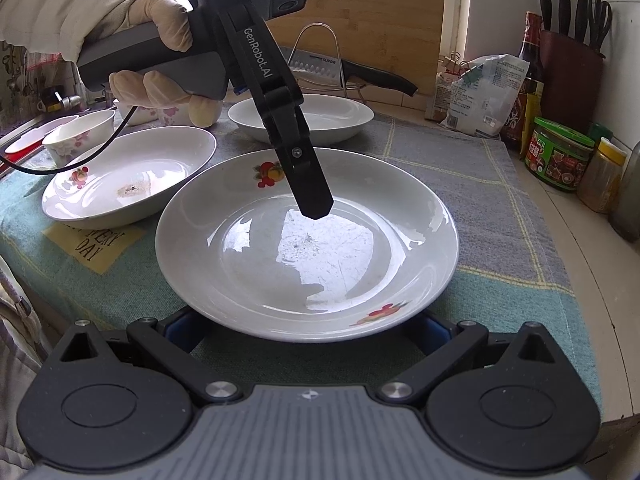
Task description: Organize plates and bowls
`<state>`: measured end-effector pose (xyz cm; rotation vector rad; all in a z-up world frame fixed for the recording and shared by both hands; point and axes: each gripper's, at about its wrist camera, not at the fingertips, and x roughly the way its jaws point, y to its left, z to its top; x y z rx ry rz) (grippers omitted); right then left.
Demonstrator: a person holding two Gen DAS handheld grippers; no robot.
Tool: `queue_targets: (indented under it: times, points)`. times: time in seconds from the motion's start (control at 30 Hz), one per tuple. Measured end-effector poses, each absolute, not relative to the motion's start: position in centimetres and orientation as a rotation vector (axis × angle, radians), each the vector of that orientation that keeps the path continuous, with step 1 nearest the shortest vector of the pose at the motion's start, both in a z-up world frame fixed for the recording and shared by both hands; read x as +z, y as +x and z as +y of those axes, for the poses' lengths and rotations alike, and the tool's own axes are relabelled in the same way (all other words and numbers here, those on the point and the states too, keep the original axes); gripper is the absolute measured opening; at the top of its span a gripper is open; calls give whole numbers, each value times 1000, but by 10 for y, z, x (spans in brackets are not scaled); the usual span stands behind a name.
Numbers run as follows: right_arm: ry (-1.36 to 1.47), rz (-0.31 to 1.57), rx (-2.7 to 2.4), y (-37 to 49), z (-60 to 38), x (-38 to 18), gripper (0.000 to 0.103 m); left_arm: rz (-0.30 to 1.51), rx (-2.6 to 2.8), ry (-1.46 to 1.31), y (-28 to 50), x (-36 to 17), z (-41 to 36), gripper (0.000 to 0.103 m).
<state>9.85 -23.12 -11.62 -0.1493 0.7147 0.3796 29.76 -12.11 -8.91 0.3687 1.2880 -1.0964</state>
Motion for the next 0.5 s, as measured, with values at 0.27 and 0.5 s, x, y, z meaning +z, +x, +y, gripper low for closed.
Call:
queue_targets:
  times: [0.27,0.5]
  points:
    - [-161,736,377,103,-229,-115,103,1287,-1107,378,298,-89,-123,96]
    - [-185,756,350,104,-226,-112,103,1278,-1113,395,296,-89,-124,96]
